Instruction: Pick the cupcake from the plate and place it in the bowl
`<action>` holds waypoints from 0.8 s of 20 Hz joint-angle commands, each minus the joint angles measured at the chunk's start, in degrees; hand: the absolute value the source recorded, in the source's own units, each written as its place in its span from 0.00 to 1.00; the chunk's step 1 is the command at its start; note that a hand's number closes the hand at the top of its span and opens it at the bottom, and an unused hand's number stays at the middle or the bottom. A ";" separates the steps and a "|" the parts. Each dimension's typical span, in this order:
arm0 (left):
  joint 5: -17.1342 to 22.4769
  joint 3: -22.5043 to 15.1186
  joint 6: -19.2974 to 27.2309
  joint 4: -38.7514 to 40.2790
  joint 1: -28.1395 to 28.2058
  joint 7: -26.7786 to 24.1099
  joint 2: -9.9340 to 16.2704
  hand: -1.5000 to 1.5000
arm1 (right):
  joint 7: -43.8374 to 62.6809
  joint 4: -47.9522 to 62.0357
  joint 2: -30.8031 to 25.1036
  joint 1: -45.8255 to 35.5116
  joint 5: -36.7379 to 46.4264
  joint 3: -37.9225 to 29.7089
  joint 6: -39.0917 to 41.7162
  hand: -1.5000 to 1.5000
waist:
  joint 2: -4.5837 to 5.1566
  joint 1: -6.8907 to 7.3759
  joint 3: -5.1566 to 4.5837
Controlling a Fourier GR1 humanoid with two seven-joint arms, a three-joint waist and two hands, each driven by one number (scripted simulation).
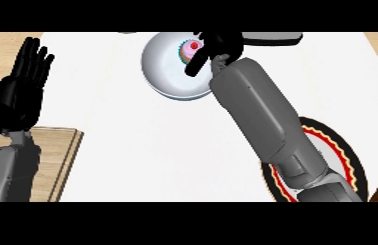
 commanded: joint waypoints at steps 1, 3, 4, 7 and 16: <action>-0.21 -0.43 -0.29 1.70 -0.66 -1.09 -0.58 0.50 | -3.96 8.34 0.04 -0.41 -6.62 0.00 -9.09 0.00 | 0.32 0.79 0.01; -2.73 -2.60 2.34 0.24 -2.55 1.06 -1.68 0.50 | -8.91 8.52 0.04 0.91 -8.71 -2.10 -12.49 0.00 | 0.27 0.41 0.07; -1.94 -1.79 1.11 -0.30 -1.09 -0.30 -1.00 0.50 | -9.39 7.51 0.04 1.13 -11.26 -0.71 -16.21 0.00 | 0.27 1.37 0.06; -0.79 -0.28 0.27 0.52 0.52 -1.59 -0.61 0.50 | -14.75 6.98 0.04 1.21 -13.29 -1.85 -22.22 0.00 | 0.12 0.71 0.04; -1.22 1.20 0.52 2.82 -0.28 -1.86 0.68 0.50 | -24.49 6.81 -1.59 4.93 -11.58 -9.72 -37.28 0.00 | -0.18 -1.88 0.03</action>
